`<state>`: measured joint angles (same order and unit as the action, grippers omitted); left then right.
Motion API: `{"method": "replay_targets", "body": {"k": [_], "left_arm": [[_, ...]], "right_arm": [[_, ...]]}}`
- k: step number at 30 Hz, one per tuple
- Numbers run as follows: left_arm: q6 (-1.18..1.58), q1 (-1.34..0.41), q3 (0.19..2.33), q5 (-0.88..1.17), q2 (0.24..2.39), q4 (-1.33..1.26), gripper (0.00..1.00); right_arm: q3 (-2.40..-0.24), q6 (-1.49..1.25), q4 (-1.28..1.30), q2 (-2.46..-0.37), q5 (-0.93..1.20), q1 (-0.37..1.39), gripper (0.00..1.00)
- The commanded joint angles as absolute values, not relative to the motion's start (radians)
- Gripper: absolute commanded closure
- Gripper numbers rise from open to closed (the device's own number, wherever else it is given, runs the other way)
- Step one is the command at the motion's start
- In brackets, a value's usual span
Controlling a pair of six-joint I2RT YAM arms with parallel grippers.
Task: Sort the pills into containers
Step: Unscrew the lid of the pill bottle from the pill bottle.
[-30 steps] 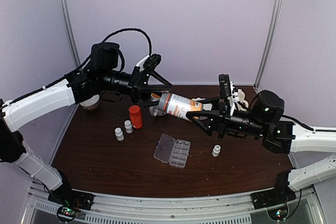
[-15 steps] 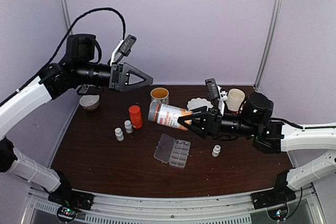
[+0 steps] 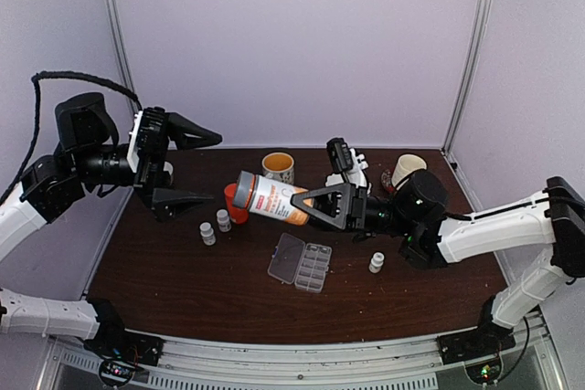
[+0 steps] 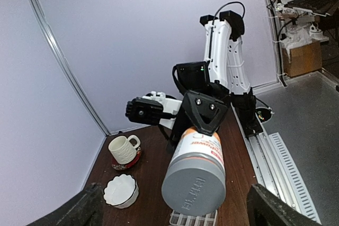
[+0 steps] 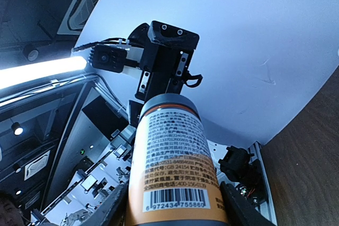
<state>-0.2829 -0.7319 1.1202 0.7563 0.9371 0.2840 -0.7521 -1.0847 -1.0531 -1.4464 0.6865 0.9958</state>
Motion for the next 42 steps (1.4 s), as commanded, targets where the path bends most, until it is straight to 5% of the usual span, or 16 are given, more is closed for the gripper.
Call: {"method": "replay_targets", "body": {"k": [1,11,29,42], "left_arm": [[-0.447,-0.729,1.133,0.827,0.948,0.326,0.02],[-0.526,-0.730,1.193,0.843,0.974,0.517,0.02],[-0.522,-0.767,1.257,0.757,1.034,0.466,0.03],[-0.532,-0.828,1.305,0.665,1.068,0.527,0.18]], "right_arm": [[-0.793,-1.322,-1.491,-1.565,0.748,0.989,1.00],[-0.859,-1.344,-1.596,-1.687,0.759,0.992,1.00],[-0.893,-1.353,-1.578,-1.735,0.759,0.992,1.00],[-0.894,-1.341,-1.555,-1.743,0.758,0.992,1.00]]}}
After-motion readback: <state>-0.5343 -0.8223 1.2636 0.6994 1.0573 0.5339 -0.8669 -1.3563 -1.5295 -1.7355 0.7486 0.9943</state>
